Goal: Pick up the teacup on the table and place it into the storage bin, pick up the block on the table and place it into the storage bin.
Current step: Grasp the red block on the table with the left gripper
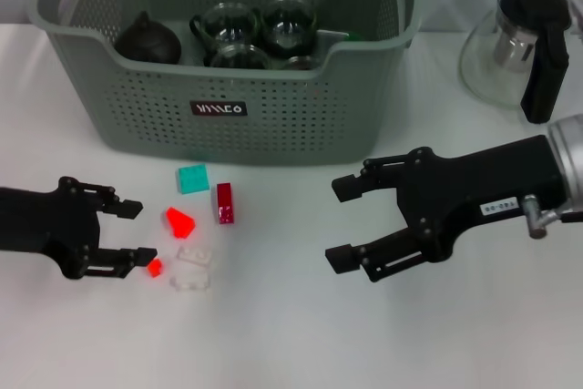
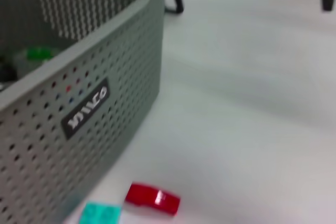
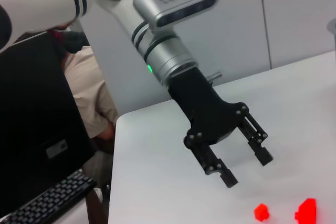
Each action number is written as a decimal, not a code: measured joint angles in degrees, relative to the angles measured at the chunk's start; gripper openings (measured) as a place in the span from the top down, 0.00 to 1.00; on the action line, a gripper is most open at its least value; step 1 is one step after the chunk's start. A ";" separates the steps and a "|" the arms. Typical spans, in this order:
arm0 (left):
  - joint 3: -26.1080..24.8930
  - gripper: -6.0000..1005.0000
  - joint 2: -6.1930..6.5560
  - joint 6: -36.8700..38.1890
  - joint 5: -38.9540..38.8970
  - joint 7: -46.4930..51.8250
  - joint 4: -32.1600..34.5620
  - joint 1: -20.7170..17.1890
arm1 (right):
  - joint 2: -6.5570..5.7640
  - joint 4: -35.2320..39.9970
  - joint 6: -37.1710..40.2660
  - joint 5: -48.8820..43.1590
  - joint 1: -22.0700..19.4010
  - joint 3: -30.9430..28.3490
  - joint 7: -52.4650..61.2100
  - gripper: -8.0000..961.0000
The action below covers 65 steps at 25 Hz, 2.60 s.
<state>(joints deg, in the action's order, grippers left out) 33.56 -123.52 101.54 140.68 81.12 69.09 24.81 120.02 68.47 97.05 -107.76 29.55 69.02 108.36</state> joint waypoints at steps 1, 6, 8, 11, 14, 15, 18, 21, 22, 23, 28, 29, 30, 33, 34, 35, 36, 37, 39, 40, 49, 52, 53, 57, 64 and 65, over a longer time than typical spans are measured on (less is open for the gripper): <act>1.95 0.35 -0.25 -0.83 1.14 2.24 1.69 0.00 | -0.12 -0.73 -0.44 0.00 0.49 -0.09 -0.17 0.02; 9.11 0.35 -0.63 -1.95 5.85 12.10 7.70 0.76 | -0.63 -4.06 -1.61 -0.86 2.93 -0.91 -0.92 0.02; 11.64 0.35 -0.69 -1.89 8.05 15.99 9.06 1.43 | -0.60 -4.79 -2.25 -2.10 3.76 -1.10 -0.97 0.02; 15.02 0.35 -0.83 -2.44 11.19 19.81 9.36 2.25 | -0.43 -5.73 -3.16 -3.67 4.89 -1.30 -0.99 0.02; 19.04 0.35 -0.88 -2.72 14.57 23.55 9.12 3.22 | -0.36 -6.63 -3.70 -4.24 5.76 -1.51 -1.28 0.02; 19.84 0.35 -0.90 -2.72 14.88 24.19 9.13 3.40 | -0.37 -6.88 -3.92 -4.27 5.93 -1.55 -1.47 0.02; 22.26 0.35 -0.97 -3.15 15.27 26.48 9.14 3.96 | -0.41 -7.18 -4.55 -4.30 6.02 -1.57 -1.74 0.02; 25.05 0.35 -1.03 -5.11 15.39 28.63 8.06 4.31 | -0.45 -7.21 -4.92 -4.31 5.90 -1.81 -1.81 0.02; 26.16 0.35 -1.03 -5.87 15.46 29.38 7.54 4.32 | -0.47 -7.22 -4.93 -4.34 5.82 -1.99 -1.81 0.02; 27.16 0.35 -1.03 -6.72 15.57 30.07 6.95 4.37 | -0.50 -7.23 -4.93 -4.37 5.77 -2.24 -1.82 0.02; 29.68 0.35 -1.09 -8.57 16.07 31.83 5.32 4.54 | -0.56 -7.27 -4.95 -4.42 5.66 -3.09 -1.84 0.02; 30.03 0.35 -1.10 -8.57 16.07 32.03 5.25 4.54 | -0.58 -7.27 -4.95 -4.41 5.63 -3.14 -1.84 0.02; 30.27 0.35 -1.11 -8.54 16.08 32.22 5.25 4.55 | -0.60 -7.28 -4.95 -4.41 5.61 -3.18 -1.84 0.02; 31.65 0.35 -1.18 -8.43 16.20 33.23 5.26 4.55 | -0.58 -7.30 -5.02 -4.41 5.58 -3.20 -1.84 0.01; 32.14 0.35 -1.20 -8.55 16.26 33.59 5.24 4.55 | -0.56 -7.30 -5.05 -4.41 5.56 -3.22 -1.84 0.01; 32.71 0.35 -1.23 -8.80 16.32 34.04 5.05 4.54 | -0.53 -7.33 -5.08 -4.41 5.54 -3.24 -1.87 0.01; 32.71 0.35 -1.23 -8.80 16.32 34.04 5.05 4.54 | -0.51 -7.41 -5.08 -4.41 5.54 -3.26 -1.96 0.01; 32.99 0.35 -1.26 -9.12 16.39 34.29 4.73 4.54 | -0.46 -7.59 -5.10 -4.41 5.53 -3.30 -2.14 0.01; 33.44 0.35 -1.28 -10.37 16.69 34.89 3.29 4.77 | -0.39 -8.02 -5.12 -4.41 5.55 -3.45 -2.45 0.01; 33.50 0.35 -1.28 -10.72 16.75 35.04 2.97 4.84 | -0.38 -8.17 -5.12 -4.41 5.58 -3.52 -2.53 0.01; 33.59 0.35 -1.19 -12.66 18.27 35.52 0.78 5.00 | -0.49 -8.88 -5.53 -4.39 5.99 -3.89 -3.22 0.01; 33.54 0.35 -1.19 -13.43 18.44 35.54 0.19 5.00 | -0.49 -8.88 -5.87 -4.39 5.91 -3.89 -3.35 0.01; 33.53 0.35 -1.19 -13.52 18.45 35.55 0.15 5.00 | -0.49 -8.89 -5.91 -4.39 5.90 -3.89 -3.38 0.01; 33.59 0.36 -1.19 -13.67 18.47 35.56 0.03 5.00 | -0.45 -8.88 -5.92 -4.39 5.92 -3.90 -3.41 0.01; 33.57 0.51 -1.02 -14.37 19.01 36.79 -1.46 5.60 | -0.32 -8.88 -5.92 -4.25 5.86 -3.90 -3.42 0.01; 33.52 0.55 -1.01 -14.35 19.08 36.84 -1.47 5.61 | -0.32 -8.88 -5.92 -4.21 5.82 -3.90 -3.42 0.01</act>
<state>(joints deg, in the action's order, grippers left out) 67.08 -124.54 87.19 159.76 117.96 67.62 30.42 119.71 59.59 91.13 -111.97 35.36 65.12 104.94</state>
